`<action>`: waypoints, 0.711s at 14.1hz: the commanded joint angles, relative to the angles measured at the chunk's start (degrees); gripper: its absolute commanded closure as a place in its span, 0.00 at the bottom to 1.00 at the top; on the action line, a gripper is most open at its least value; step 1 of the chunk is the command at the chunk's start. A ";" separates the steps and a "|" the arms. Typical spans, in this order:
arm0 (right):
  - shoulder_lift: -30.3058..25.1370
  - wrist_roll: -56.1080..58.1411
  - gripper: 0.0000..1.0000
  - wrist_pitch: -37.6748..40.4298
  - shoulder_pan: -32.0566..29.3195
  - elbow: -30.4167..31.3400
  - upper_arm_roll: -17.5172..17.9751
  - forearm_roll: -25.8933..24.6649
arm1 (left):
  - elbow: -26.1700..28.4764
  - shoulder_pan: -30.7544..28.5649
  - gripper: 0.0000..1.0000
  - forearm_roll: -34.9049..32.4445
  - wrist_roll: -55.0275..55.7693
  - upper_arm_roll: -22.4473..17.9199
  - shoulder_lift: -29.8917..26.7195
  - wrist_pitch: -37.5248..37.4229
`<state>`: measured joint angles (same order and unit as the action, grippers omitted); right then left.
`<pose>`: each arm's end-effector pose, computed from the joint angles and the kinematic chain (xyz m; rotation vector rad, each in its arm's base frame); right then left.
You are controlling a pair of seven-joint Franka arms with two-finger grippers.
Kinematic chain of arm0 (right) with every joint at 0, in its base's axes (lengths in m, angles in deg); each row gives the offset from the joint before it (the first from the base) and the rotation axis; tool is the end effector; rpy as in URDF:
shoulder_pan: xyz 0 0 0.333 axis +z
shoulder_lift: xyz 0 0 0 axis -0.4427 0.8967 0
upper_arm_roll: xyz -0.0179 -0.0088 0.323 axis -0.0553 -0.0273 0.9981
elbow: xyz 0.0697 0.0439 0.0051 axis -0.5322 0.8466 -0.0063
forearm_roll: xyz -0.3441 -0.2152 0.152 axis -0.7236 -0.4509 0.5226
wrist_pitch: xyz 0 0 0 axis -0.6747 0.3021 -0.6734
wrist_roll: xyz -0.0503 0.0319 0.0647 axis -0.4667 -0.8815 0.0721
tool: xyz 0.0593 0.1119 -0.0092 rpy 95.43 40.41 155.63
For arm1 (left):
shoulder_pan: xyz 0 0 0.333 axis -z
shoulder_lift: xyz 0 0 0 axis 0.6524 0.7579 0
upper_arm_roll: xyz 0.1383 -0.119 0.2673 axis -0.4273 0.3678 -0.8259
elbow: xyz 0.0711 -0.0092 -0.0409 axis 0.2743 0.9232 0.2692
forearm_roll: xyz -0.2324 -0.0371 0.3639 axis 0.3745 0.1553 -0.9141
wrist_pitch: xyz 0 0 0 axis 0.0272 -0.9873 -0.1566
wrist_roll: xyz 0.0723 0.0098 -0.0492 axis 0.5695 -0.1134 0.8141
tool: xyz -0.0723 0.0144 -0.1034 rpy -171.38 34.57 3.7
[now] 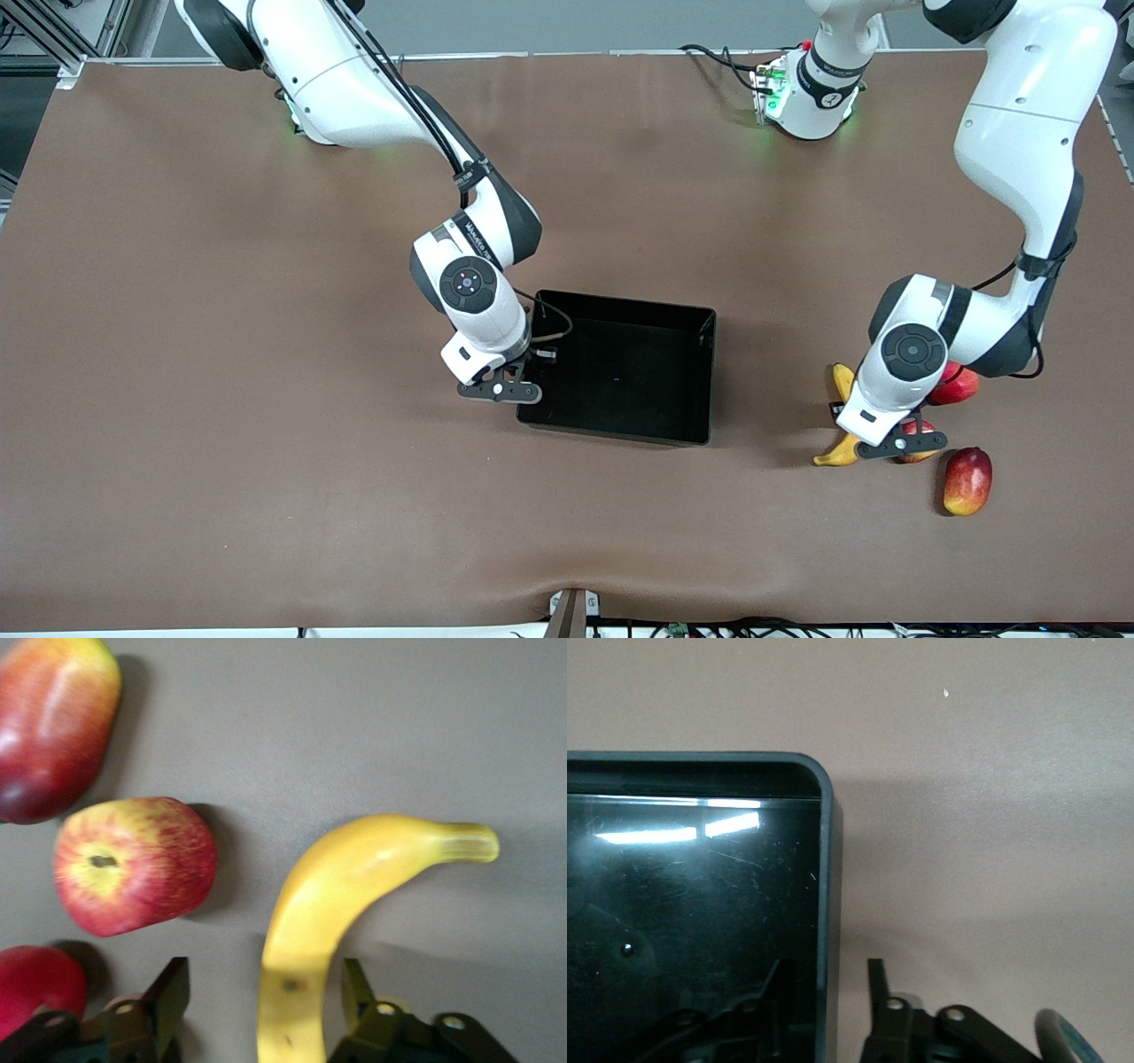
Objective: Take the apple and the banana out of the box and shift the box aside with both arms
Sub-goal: 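Release the banana with the left gripper while the right gripper grips the tray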
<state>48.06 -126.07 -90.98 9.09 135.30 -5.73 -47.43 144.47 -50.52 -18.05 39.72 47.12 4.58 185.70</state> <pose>0.6348 0.4566 0.2127 -3.0309 0.1368 -0.0611 0.7141 -0.0646 0.1847 -2.8582 -0.1776 -0.1219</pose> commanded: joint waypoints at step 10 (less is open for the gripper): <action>-6.72 0.80 1.00 13.80 -6.09 -2.63 0.20 1.03 | -6.94 -2.49 0.00 13.27 -3.82 5.31 -19.63 -23.31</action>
<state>45.98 -128.18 -81.68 6.66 132.13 -6.50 -47.40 136.38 -51.05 -8.52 38.02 51.98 -11.56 164.20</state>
